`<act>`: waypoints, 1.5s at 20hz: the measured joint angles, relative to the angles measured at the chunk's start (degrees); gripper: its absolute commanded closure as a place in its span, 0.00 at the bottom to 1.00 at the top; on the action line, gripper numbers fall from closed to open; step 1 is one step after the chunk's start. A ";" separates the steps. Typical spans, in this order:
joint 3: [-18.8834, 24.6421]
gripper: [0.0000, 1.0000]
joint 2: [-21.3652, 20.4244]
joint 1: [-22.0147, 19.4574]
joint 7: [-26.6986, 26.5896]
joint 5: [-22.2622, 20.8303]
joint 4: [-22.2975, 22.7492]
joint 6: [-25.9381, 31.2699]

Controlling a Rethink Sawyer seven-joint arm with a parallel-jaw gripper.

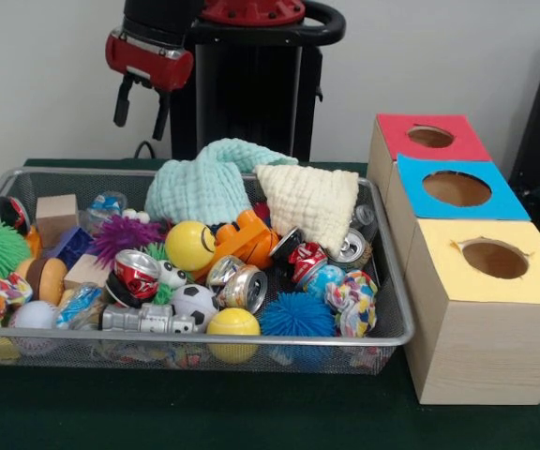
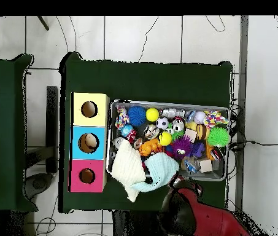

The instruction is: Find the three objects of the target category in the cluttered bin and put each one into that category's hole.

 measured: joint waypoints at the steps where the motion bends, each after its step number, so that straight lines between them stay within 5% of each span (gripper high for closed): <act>1: 0.22 0.00 -0.35 0.02 0.00 0.00 0.00 0.46; 14: 1.84 0.00 -2.96 4.60 0.00 2.30 -5.56 10.00; 30: 2.36 0.00 2.06 9.27 0.00 3.75 -22.08 15.10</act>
